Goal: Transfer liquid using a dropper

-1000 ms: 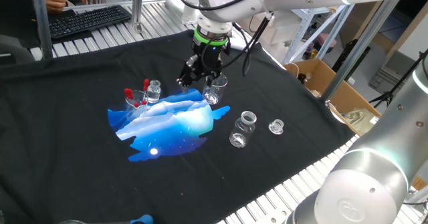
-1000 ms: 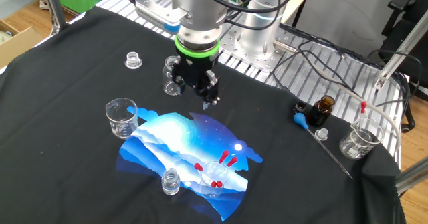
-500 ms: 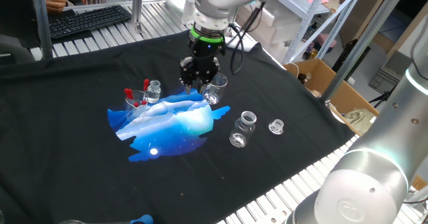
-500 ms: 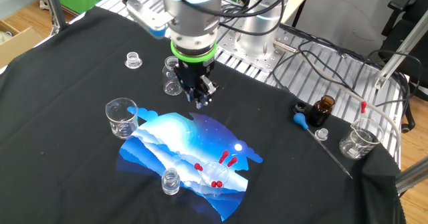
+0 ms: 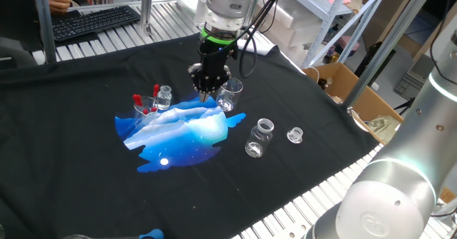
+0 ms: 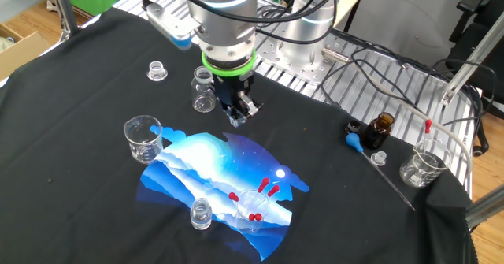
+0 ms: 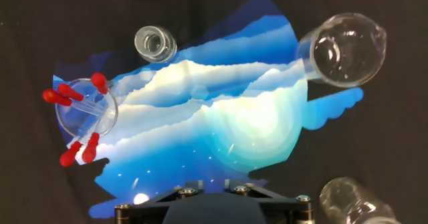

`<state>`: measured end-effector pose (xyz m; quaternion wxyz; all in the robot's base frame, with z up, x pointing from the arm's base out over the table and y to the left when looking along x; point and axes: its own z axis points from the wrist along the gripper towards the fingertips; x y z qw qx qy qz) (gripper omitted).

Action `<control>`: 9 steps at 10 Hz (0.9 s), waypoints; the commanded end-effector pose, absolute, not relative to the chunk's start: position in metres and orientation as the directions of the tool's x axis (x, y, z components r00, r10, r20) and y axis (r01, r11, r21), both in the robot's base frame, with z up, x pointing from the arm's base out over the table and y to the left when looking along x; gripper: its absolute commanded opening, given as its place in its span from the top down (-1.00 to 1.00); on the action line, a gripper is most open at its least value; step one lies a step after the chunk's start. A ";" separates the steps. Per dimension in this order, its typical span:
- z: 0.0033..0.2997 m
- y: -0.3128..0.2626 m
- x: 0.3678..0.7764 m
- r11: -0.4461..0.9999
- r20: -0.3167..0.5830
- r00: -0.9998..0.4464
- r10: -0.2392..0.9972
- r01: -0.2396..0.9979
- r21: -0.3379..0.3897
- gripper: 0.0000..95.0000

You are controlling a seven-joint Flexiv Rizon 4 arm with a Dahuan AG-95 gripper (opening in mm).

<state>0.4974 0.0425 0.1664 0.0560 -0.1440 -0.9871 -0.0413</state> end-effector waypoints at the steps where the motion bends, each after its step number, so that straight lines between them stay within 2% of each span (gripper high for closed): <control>1: 0.165 0.052 0.502 0.948 0.141 -0.945 0.297 0.309 0.073 1.00; 6: 0.160 0.074 0.522 0.933 0.229 -0.915 0.331 0.354 0.067 1.00; 9: 0.152 0.078 0.537 0.931 0.250 -0.909 0.333 0.359 0.065 1.00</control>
